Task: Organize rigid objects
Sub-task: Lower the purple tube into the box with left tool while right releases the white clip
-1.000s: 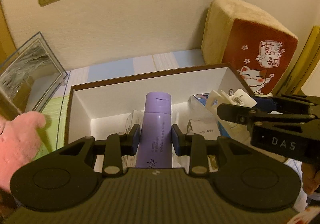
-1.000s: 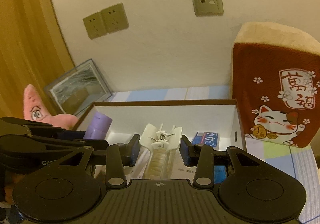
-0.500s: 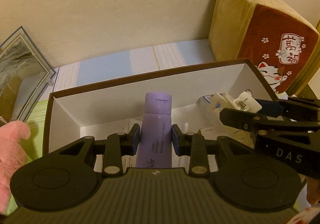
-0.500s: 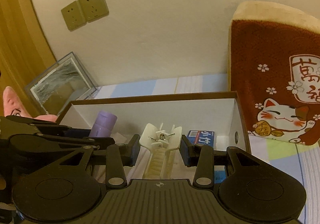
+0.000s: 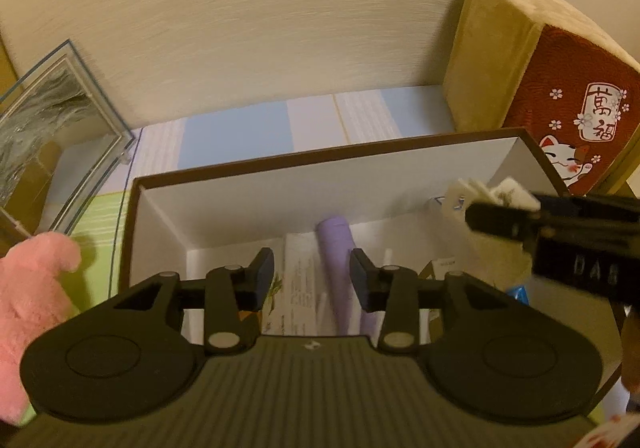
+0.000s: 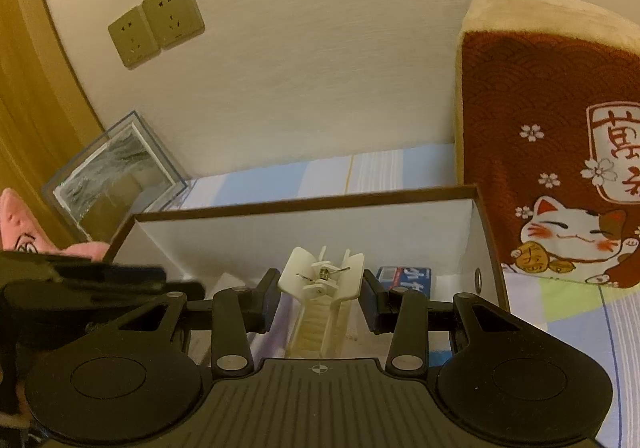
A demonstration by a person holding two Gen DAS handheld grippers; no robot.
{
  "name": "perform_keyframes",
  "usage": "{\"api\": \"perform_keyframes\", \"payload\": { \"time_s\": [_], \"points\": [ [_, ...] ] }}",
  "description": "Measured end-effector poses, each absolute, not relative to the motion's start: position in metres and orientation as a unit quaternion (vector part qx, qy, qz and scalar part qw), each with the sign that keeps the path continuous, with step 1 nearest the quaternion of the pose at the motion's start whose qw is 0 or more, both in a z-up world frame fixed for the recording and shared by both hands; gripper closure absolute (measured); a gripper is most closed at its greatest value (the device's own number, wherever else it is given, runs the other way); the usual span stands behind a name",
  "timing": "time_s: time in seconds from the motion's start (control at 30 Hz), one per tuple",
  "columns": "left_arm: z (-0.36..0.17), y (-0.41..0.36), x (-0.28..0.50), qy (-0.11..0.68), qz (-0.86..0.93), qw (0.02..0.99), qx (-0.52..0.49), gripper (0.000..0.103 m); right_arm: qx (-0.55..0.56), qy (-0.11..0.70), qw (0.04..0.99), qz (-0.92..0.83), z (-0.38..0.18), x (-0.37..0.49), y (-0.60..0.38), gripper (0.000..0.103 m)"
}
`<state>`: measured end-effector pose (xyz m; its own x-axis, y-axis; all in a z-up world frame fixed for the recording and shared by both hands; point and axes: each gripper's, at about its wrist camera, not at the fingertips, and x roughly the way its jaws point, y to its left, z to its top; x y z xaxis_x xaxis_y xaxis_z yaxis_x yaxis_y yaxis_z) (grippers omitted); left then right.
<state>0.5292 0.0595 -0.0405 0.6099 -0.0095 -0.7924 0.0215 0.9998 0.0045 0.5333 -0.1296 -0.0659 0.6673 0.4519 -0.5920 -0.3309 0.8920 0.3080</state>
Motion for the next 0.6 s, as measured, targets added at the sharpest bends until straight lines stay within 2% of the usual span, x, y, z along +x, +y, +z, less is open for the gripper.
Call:
{"api": "perform_keyframes", "payload": {
  "time_s": [0.17,0.23,0.3,0.6],
  "points": [
    [-0.036,0.067,0.518,0.438,0.002,0.899,0.008,0.057,0.099,0.319,0.916,0.221,-0.053,0.533,-0.125,0.06],
    [-0.033,0.07,0.513,0.435,0.004,0.9,0.004,0.055,0.105,0.305,0.919,0.226,-0.047,0.53,-0.126,0.048],
    [-0.029,0.073,0.508,0.431,0.005,0.902,-0.001,0.052,0.112,0.296,0.92,0.23,-0.042,0.527,-0.129,0.041],
    [-0.008,0.079,0.481,0.414,0.012,0.91,-0.014,0.047,0.128,0.307,0.913,0.237,-0.031,0.5,-0.146,0.033]
  ]
}}
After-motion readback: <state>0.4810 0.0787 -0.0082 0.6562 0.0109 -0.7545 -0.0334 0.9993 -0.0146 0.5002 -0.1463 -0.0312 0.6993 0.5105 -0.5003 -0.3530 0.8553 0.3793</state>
